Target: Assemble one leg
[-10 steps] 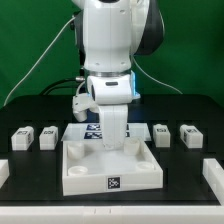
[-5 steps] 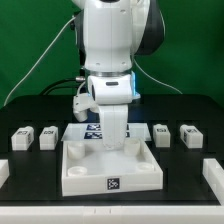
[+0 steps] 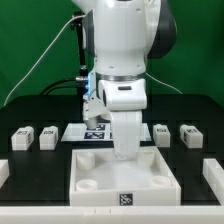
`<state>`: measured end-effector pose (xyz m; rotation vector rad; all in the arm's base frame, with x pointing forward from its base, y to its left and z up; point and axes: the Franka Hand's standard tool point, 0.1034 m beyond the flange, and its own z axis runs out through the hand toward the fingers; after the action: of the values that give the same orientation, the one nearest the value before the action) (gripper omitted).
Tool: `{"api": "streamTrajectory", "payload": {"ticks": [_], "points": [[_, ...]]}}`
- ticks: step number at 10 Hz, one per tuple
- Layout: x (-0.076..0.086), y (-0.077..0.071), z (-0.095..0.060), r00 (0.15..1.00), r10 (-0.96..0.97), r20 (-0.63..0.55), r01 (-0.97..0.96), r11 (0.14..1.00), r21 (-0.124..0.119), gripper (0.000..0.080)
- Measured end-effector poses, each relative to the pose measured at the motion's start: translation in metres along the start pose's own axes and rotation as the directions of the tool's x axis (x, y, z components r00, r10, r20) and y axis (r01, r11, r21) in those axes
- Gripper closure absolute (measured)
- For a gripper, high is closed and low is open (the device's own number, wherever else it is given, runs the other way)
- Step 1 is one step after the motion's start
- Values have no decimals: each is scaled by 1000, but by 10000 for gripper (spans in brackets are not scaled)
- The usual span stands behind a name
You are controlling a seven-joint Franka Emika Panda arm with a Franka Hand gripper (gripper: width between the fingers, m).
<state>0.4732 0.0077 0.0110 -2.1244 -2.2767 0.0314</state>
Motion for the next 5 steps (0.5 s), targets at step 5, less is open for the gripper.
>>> {"api": "streamTrajectory", "payload": {"ticks": [5], "points": [[53, 34, -2, 998, 61, -25, -62, 998, -18, 736]]}}
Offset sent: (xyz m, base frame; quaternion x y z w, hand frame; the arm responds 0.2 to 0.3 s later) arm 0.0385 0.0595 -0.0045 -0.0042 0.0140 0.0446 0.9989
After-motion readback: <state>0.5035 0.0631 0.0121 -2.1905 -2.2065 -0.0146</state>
